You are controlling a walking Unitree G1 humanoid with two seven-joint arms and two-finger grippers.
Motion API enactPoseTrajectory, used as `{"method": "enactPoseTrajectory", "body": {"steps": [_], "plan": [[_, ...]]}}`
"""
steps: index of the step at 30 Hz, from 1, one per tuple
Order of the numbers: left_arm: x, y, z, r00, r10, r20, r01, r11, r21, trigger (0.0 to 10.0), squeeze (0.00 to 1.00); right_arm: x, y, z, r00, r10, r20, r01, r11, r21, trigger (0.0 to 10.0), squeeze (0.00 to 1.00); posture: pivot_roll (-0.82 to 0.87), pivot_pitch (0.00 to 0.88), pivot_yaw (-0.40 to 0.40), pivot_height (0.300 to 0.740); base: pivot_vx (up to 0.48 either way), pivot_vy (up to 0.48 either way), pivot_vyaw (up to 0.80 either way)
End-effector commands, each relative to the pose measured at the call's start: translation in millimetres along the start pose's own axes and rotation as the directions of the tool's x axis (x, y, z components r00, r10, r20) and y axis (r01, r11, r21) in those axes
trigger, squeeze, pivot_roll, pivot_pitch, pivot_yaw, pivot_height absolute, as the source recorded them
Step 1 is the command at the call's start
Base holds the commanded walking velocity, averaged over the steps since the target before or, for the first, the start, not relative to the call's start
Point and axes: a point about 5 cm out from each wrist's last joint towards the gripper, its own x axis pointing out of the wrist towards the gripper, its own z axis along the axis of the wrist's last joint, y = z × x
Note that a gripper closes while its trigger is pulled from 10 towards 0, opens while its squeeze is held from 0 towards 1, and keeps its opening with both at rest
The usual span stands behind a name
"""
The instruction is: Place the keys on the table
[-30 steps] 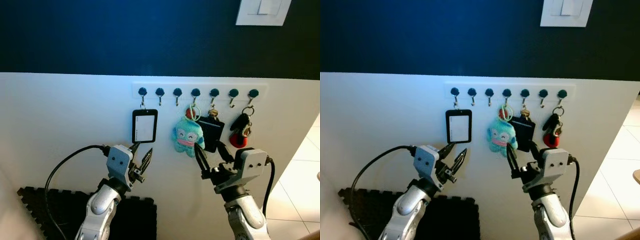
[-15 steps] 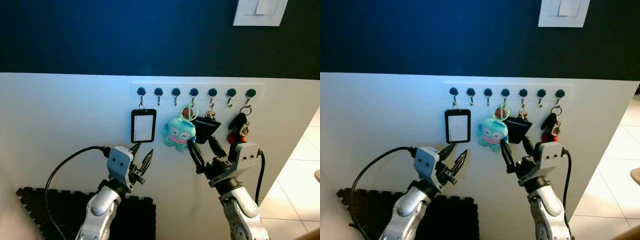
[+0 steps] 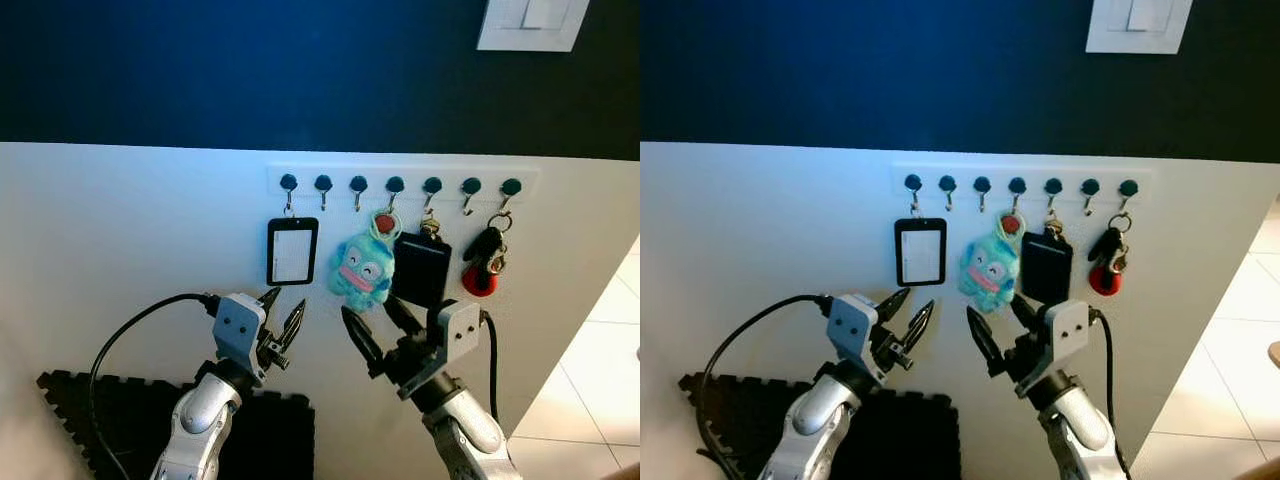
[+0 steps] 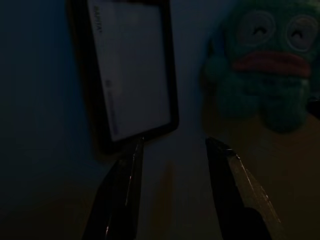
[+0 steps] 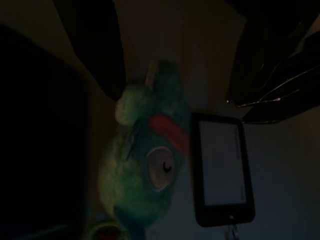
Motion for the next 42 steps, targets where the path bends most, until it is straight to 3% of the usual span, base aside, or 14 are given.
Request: {"method": "enactPoseTrajectory", "body": {"steps": [1,11,28,33,38,42], "plan": [[-2.0,-0.6,-0.6,1.0,-0.016,-0.006,0.016,1.0,0.014,10.0,0.0,-0.6,-5.2,-0.6,0.999,-0.032,0.006,0.032,0.999,0.0,10.0,0.0,0.04,0.07,0.008,0.74,0.0,0.0,0.0],[-1.3,0.2,0.4,1.0,-0.019,-0.004,0.02,1.0,0.018,10.0,0.0,12.4,-18.4,2.2,0.996,-0.08,0.034,0.08,0.997,-0.007,10.0,0.0,0.04,0.071,0.005,0.74,0.0,0.0,0.0],[-3.4,-0.7,0.8,1.0,-0.024,-0.004,0.024,0.999,0.021,10.0,0.0,36.2,-11.4,-6.0,1.0,0.027,0.005,-0.027,1.0,-0.015,10.0,0.0,0.05,0.07,-0.005,0.74,0.0,0.0,0.0],[-3.8,-4.5,4.5,0.998,-0.051,0.032,0.051,0.999,-0.008,10.0,0.0,38.7,-11.6,-6.3,0.999,0.035,0.006,-0.035,0.999,-0.012,10.0,0.0,0.05,0.07,-0.003,0.74,0.0,0.0,0.0],[-2.0,-17.6,13.4,0.989,-0.117,0.089,0.127,0.984,-0.121,10.0,0.0,40.7,-13.2,-8.0,0.999,0.04,0.002,-0.04,0.999,-0.016,10.0,0.0,0.05,0.072,-0.007,0.74,0.0,0.0,0.0],[0.0,-23.5,18.2,0.983,-0.141,0.114,0.157,0.976,-0.151,10.0,0.0,40.4,-13.8,-8.3,0.999,0.036,0.002,-0.036,0.999,-0.016,10.0,0.0,0.05,0.072,-0.008,0.74,0.0,0.0,0.0]]}}
